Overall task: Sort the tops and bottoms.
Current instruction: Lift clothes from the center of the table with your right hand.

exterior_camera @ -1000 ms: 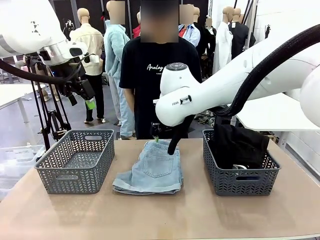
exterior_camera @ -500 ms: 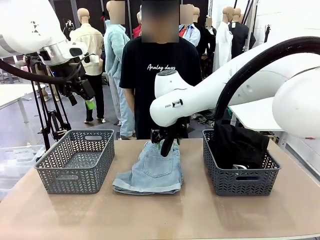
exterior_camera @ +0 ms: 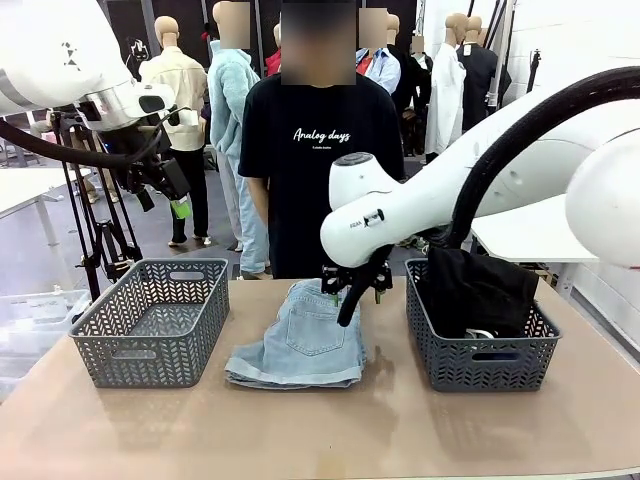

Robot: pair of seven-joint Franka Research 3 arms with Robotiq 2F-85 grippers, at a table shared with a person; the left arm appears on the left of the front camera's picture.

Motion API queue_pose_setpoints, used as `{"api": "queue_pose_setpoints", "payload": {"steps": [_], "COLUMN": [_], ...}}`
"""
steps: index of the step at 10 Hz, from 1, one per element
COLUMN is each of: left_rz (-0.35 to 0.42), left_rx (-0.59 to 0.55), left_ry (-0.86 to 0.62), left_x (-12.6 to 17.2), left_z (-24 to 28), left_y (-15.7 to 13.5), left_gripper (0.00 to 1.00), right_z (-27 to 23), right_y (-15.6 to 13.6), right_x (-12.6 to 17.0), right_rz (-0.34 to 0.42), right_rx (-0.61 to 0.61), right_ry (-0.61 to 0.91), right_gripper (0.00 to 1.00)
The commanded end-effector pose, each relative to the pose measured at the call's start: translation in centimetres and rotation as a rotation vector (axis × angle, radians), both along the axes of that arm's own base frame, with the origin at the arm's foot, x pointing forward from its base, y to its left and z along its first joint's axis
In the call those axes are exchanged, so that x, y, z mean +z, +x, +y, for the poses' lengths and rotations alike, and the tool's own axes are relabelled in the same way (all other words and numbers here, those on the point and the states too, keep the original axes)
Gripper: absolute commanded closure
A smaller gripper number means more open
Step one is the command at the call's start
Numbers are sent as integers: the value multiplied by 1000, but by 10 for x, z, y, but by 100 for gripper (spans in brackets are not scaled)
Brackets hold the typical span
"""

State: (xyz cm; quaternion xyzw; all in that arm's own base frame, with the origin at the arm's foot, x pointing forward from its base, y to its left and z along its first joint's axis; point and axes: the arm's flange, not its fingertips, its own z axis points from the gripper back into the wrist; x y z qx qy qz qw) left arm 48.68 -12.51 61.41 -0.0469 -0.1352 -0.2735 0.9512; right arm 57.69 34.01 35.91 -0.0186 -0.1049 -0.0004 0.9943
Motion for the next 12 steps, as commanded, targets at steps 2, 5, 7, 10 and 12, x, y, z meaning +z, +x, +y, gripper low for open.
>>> {"api": "queue_pose_setpoints", "payload": {"steps": [2, 5, 7, 10, 12], "left_rz": [-10, -10, -10, -10, -10], "left_rx": [2, 2, 2, 2, 2], "left_ry": [-3, -3, -3, -3, -3], "left_x": [2, 2, 2, 2, 2], "left_z": [1, 1, 1, 1, 1], "left_y": [0, 0, 0, 0, 0], "left_gripper": [0, 0, 0, 0, 0], "right_z": [-19, -7, 13, 34, 41], "right_y": [-34, -31, -26, -13, -12], "right_x": [-16, -36, -39, -42, -47], "right_rz": [-72, -21, -9, 8, 39], "right_rx": [-90, -61, -12, 21, 28], "right_ry": [85, 90, 74, 68, 53], "right_gripper": [0, 0, 0, 0, 0]}}
